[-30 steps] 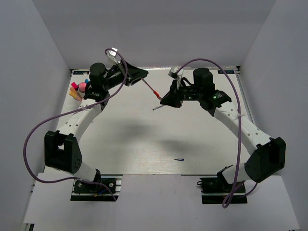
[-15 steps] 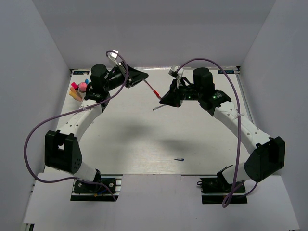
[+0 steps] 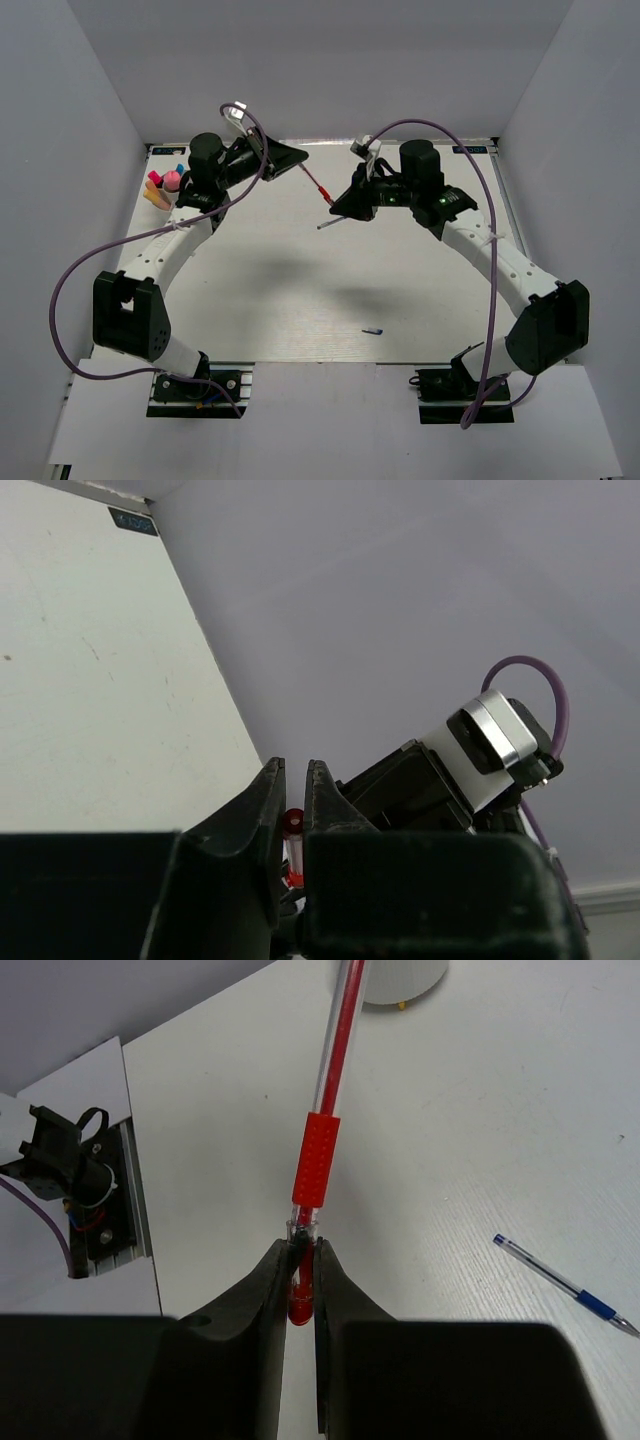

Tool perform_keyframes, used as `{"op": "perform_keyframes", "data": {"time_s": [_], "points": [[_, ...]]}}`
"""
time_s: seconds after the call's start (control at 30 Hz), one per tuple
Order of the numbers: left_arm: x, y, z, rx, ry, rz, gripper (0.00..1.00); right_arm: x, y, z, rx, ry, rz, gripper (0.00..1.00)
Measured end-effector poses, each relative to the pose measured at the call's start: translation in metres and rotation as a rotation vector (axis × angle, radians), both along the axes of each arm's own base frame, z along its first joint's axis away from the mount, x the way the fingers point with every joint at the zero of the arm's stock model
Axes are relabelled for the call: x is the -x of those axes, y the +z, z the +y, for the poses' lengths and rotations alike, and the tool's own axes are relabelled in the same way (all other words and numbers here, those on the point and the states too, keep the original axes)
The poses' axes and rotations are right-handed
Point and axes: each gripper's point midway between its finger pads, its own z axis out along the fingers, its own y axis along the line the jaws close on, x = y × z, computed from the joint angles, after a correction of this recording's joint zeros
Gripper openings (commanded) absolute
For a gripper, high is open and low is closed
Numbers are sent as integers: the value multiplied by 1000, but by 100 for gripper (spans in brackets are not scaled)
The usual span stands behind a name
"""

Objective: Sort the stationery into containers
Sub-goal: Pass the stationery from the right arm to the left

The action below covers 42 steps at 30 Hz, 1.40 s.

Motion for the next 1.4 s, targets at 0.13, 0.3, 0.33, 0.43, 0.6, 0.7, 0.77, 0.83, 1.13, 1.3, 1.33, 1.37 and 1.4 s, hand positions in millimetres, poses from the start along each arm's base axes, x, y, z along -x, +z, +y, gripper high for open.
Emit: {"op": "perform_keyframes", "data": {"time_s": [0.13,0.3,0.33,0.43,0.6,0.7,0.77,0.83,1.13,1.3,1.33,1.37,1.4], "points": [[1,0,-4,-26,1,-43,0,-3,-5,3,-2,-8,40,0],[-1,-1,-8,-52,20,-85,0,-4,-9,4,-5,-25,100,0],[-1,-1,-9,-55,25,-91,0,-4,-10,4,-6,-30,113,0],[-2,0,-11,-62,38,-106,0,-4,-11,4,-10,-38,137,0],[-2,1,-14,-67,53,-116,0,-4,-11,3,-10,-48,157,0],[-2,0,-16,-70,59,-118,0,-4,-12,3,-7,-50,161,0],[-3,0,-17,-71,64,-118,0,-4,-12,3,-6,-51,162,0],[-3,-1,-17,-71,68,-117,0,-4,-12,2,-6,-51,163,0],[-2,-6,-19,-74,87,-107,0,-3,-16,1,9,-53,170,0],[-1,-9,-20,-75,94,-99,0,-2,-19,0,19,-55,174,0],[-1,-9,-20,-75,96,-100,0,-2,-19,0,19,-56,173,0],[-2,-8,-20,-74,98,-101,0,-3,-19,0,19,-57,172,0],[-2,-8,-20,-73,100,-101,0,-3,-19,0,18,-58,171,0]]}}
